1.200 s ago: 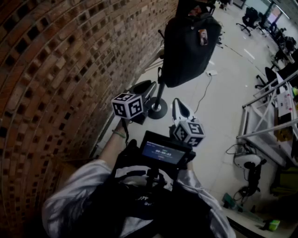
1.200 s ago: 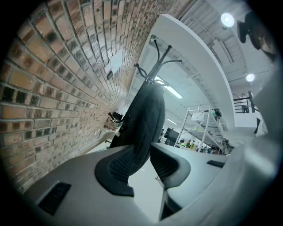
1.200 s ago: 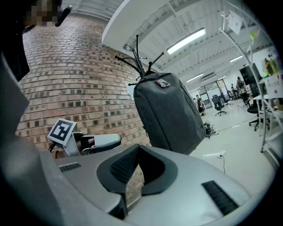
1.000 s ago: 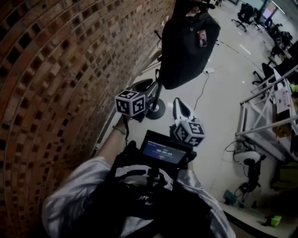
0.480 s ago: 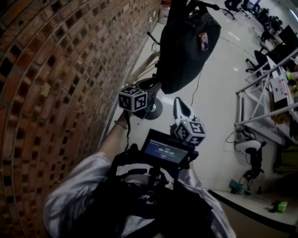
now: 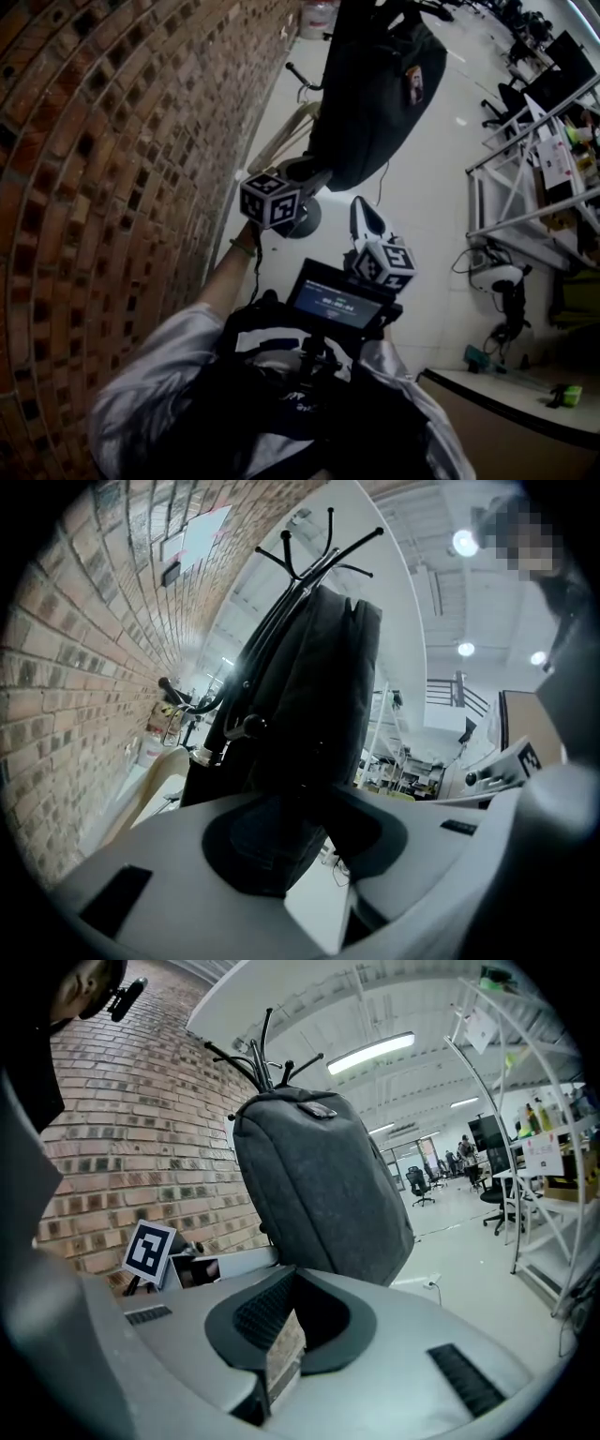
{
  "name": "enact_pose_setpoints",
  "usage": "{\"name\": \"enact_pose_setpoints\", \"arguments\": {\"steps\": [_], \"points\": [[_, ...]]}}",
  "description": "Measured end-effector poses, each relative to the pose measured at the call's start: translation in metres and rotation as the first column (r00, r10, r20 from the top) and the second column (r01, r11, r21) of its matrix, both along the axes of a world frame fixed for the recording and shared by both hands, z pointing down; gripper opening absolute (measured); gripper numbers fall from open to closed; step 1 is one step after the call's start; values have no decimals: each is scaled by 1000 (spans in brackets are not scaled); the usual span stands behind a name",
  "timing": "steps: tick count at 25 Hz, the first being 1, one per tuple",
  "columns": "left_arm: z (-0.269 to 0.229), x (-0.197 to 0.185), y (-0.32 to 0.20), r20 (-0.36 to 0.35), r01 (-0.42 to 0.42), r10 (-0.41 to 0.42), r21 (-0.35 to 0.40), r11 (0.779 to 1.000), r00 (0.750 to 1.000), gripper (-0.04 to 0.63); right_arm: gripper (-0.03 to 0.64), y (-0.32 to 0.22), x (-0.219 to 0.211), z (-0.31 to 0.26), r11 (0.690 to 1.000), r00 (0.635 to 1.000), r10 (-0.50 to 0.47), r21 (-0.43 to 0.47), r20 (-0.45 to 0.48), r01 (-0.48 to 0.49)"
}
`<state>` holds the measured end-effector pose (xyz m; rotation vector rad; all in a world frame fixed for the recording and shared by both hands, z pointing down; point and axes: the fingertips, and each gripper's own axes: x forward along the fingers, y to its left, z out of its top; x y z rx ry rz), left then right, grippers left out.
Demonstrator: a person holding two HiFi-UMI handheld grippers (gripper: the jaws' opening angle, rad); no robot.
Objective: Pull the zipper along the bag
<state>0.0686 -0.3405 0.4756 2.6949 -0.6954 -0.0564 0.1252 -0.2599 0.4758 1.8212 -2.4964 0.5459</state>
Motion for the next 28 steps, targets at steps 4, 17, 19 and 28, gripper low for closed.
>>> {"name": "enact_pose_setpoints", "arguments": {"steps": [4,17,19,28], "points": [[-5,-4,2,-56,-11,10,-12,1000,998,115,-2,-2,-3,3,1000,1000,4,-6,-3,-4],[-23,-13,17,-217,-28,22,-22,999,976,28,-2,-1,-3,5,1000,1000,12,-14,-8,-12],[-24,-14,19,-260,-40,25,-53,998,965,28,-2,0,-2,6,1000,1000,13,-18,-8,-13],[-30,-14,8,-470,-40,-124,-324,945,874,29,-2,5,0,7,1000,1000,14,-17,-3,-14]]}}
